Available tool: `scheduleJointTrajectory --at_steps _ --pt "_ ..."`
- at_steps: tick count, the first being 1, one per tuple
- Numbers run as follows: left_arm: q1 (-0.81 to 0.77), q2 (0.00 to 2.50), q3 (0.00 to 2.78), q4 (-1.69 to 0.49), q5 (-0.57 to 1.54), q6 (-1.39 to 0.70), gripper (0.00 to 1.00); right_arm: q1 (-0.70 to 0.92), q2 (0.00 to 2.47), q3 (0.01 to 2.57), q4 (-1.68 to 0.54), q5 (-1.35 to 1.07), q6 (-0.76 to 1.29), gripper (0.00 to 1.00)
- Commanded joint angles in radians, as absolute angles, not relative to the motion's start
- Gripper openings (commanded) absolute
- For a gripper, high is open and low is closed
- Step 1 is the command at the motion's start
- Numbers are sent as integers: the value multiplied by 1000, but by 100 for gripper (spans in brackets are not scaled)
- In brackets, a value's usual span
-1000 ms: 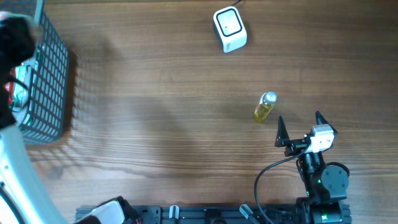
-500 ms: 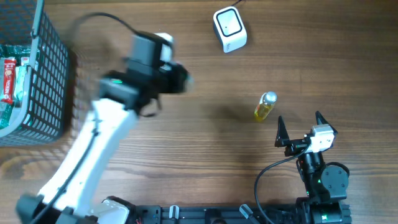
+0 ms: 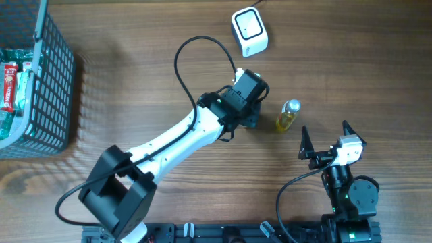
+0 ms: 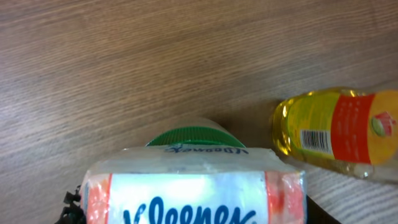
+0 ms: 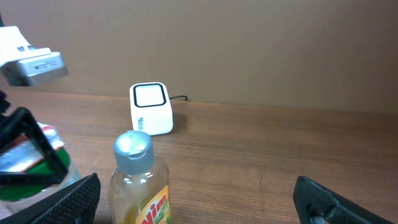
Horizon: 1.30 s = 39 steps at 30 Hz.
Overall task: Scan the item barcode
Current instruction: 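Carry the Kleenex pack with the left gripper beside the oil bottle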
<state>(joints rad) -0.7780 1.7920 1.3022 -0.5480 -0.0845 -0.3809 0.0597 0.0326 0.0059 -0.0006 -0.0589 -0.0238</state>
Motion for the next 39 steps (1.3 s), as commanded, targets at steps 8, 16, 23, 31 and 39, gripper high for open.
scheduleJointTrajectory --at_steps 8,16,23,31,39 --pt "-844 1878 1303 -538 -154 -397 50 53 29 5 1 -49 -23 100" --pt "-861 1885 1302 -546 -155 -397 90 53 29 5 1 -49 -23 100" --pt "-844 1854 1318 -546 -159 -397 100 53 29 5 1 -49 -23 100" --pt "-762 1694 1336 -534 -157 -397 100 53 29 5 1 -49 -23 100" --pt "-755 1669 1335 -605 -35 -385 98 53 29 5 1 -49 -23 100"
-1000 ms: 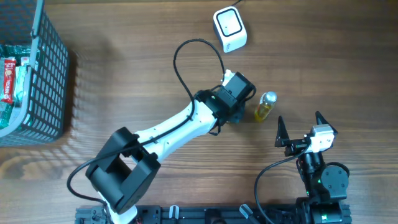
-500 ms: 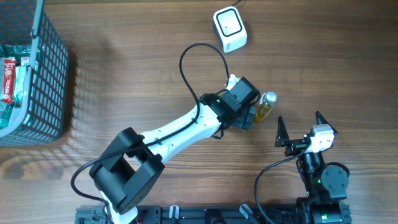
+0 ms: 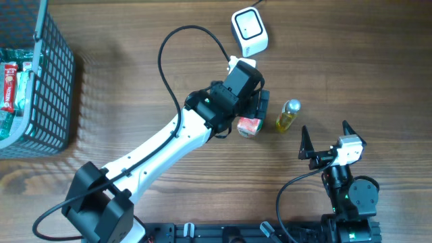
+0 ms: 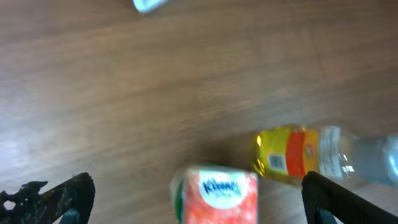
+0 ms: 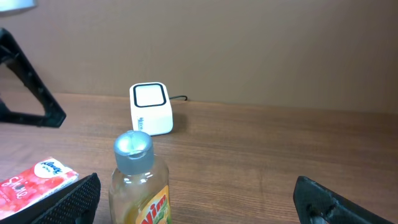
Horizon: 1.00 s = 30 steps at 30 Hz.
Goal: Scan the item barcode
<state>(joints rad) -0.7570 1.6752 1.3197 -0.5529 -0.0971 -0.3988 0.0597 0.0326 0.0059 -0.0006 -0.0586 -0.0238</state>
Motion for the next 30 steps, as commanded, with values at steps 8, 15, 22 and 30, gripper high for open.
scheduleJointTrajectory --at_steps 8,15,22,30 --pt "-756 1671 1319 -699 90 -262 92 53 29 5 2 -49 -23 100" --pt "-765 1721 1276 -628 96 -262 90 53 29 5 1 -49 -23 100" --pt "-778 1801 1276 -593 93 -262 70 53 29 5 2 -49 -23 100" --pt "-773 1784 1277 -585 92 -262 61 53 29 5 1 -49 -23 100"
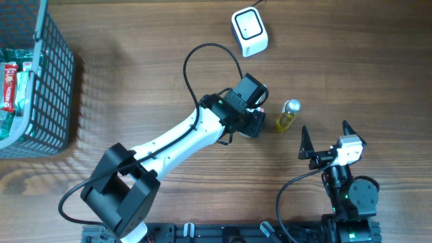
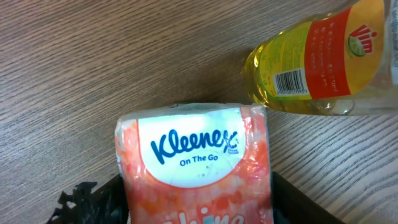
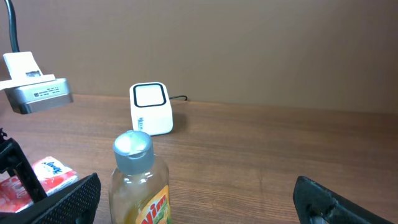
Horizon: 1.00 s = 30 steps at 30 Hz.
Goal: Scan the item barcode
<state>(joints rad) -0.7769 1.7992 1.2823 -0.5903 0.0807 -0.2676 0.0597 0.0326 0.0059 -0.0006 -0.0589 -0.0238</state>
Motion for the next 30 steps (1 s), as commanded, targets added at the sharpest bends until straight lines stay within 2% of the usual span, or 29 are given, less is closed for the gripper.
scheduleJointTrajectory --at_steps 1,6,11,14,15,20,25,30 --pt "-766 1762 1277 -582 92 -262 56 53 29 5 1 -49 -23 100" --pt "-745 1709 1277 -584 92 -262 52 53 29 5 1 -49 -23 100" --pt "-712 1700 1277 -614 75 -262 52 53 29 5 1 -49 -23 100" --pt "-702 1700 1277 -618 118 -261 72 53 29 5 1 -49 -23 100" --pt "-703 1700 1277 -617 135 -260 75 53 29 5 2 -49 -23 100" --pt "-757 1711 1276 -625 164 -167 74 53 29 5 1 -49 -23 100" --pt "-799 1772 1276 -624 65 -164 74 53 29 5 1 -49 -23 100" --pt "-799 1784 1276 -625 32 -164 67 53 29 5 1 -49 -23 100"
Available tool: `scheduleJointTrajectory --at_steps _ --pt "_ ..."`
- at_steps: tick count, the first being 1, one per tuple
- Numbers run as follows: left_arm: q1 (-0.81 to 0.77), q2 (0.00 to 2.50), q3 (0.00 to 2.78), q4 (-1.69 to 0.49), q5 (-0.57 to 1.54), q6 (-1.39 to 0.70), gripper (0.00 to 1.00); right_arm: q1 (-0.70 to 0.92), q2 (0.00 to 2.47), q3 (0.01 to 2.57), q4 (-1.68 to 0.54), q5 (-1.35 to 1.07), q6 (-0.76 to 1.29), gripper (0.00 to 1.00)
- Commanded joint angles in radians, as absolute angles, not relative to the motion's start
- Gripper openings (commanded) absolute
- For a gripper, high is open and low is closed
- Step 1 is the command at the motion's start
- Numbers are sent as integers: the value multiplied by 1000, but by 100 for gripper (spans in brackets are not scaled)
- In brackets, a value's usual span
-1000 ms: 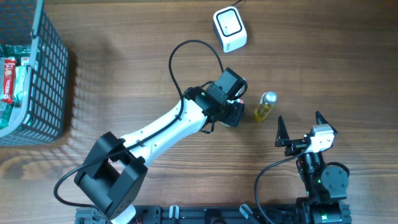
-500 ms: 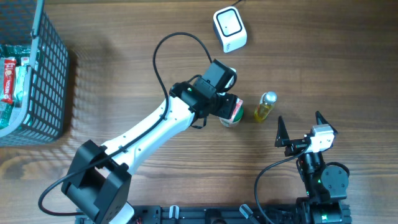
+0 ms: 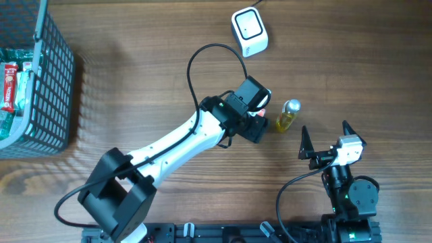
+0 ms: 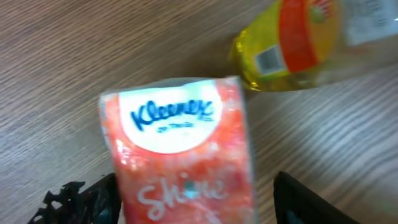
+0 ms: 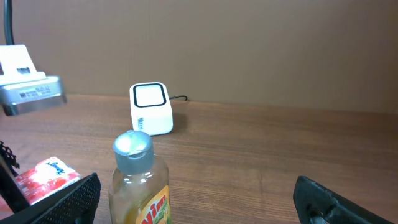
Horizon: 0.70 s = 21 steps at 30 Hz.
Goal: Scan the item barcode
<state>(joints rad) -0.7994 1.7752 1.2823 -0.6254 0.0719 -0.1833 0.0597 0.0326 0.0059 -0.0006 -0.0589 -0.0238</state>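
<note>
An orange-red Kleenex tissue pack [image 4: 180, 155] lies flat on the wooden table, just left of a yellow Vim bottle [image 3: 289, 115] that stands upright. My left gripper [image 4: 193, 208] is low over the pack and open, one finger on each side, with a gap showing on the right side. From overhead only a red sliver of the pack [image 3: 259, 114] shows beside the wrist. The white barcode scanner [image 3: 249, 31] sits at the far edge. My right gripper [image 5: 199, 208] rests open near the front, with the bottle [image 5: 140, 180] ahead of it.
A grey wire basket [image 3: 50, 81] holding several packets stands at the left edge. The scanner [image 5: 151, 117] has a cable running off behind it. The left arm's black cable loops above its wrist. The bottle [image 4: 292, 37] stands close to the left gripper's right finger.
The left wrist has shifted slightly towards the bottle and further over the pack, so more of the pack lies between the open fingers. The right arm, bottle and scanner have not moved.
The pack was first pressed close under the left wrist camera beside the bottle. Then the left gripper was raised and open, with the pack lying on the table. After that it was low again, straddling the pack, and now sits further over it.
</note>
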Motion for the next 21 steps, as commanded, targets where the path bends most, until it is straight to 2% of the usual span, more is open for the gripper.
scheduleJointTrajectory --at_steps 1,4,6,8,16,21 --pt "-799 1784 1276 -625 32 -164 65 53 29 5 1 -49 -23 100" --pt "-799 1785 1276 -624 32 -164 52 53 29 5 1 -49 -23 100" --pt "-799 1785 1276 -624 32 -164 47 53 29 5 1 -49 -23 100" --pt "-799 1784 1276 -620 32 -164 34 53 29 5 1 -49 -23 100" --pt "-752 1668 1285 -620 -14 -198 33 53 29 5 1 -49 -23 100" --pt "-690 1681 1271 -645 -28 -212 33 53 29 5 1 -49 -23 100"
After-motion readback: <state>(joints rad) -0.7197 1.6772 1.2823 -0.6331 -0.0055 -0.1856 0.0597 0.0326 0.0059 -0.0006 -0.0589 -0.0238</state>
